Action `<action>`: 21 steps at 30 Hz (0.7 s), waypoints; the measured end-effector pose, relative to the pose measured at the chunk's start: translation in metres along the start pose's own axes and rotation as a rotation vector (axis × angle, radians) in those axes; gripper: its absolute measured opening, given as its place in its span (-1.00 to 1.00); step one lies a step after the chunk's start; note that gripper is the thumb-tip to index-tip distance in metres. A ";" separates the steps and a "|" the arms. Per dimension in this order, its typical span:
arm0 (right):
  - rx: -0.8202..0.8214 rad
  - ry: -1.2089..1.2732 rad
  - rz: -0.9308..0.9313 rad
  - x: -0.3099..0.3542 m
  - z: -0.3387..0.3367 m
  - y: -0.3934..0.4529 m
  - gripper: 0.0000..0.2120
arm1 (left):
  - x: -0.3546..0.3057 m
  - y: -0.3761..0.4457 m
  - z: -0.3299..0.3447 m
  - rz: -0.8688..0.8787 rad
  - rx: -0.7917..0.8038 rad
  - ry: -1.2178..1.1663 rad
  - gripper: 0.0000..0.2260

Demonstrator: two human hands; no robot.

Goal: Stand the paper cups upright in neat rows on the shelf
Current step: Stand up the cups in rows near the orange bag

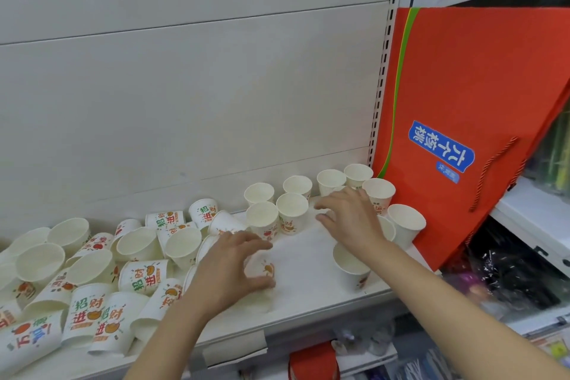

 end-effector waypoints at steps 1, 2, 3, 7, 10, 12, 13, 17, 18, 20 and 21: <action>0.004 0.007 -0.030 0.001 -0.001 -0.006 -0.85 | 0.002 -0.009 0.005 0.004 0.057 0.016 -0.41; 0.026 0.014 -0.068 0.007 0.000 -0.011 -0.86 | 0.004 -0.015 0.008 0.008 0.075 0.051 -0.39; 0.058 0.024 -0.111 0.015 0.005 -0.015 -0.86 | 0.005 -0.018 0.010 0.008 0.067 0.096 -0.40; 0.139 0.128 -0.354 0.057 0.024 -0.041 -0.74 | 0.000 -0.016 0.004 -0.052 -0.036 0.153 -0.67; 0.248 0.207 -0.510 0.083 0.038 -0.063 -0.36 | -0.003 -0.008 -0.004 -0.125 -0.132 0.074 -0.84; 0.318 0.228 -0.488 0.088 0.045 -0.069 -0.13 | -0.004 0.000 -0.004 -0.171 -0.128 -0.005 -0.89; 0.334 0.250 -0.445 0.088 0.047 -0.069 -0.06 | -0.005 0.004 -0.003 -0.185 -0.113 -0.039 -0.89; 0.195 0.316 -0.342 0.089 0.041 -0.068 -0.16 | -0.009 0.018 0.000 -0.207 0.028 -0.161 -0.71; 0.134 0.328 -0.313 0.086 0.040 -0.067 -0.23 | -0.005 0.021 0.000 -0.216 0.103 -0.234 -0.77; 0.060 0.342 -0.198 0.077 0.042 -0.064 -0.33 | 0.009 0.025 -0.010 -0.251 0.194 -0.407 -0.90; 0.039 0.342 -0.125 0.072 0.044 -0.062 -0.35 | 0.024 0.031 -0.023 -0.281 0.128 -0.461 -0.90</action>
Point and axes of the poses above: each hand's wrist, its own y-axis towards the middle knuckle, its own z-axis out of the palm, x = y × z, the point moved 8 cm from there along y, towards the middle knuckle
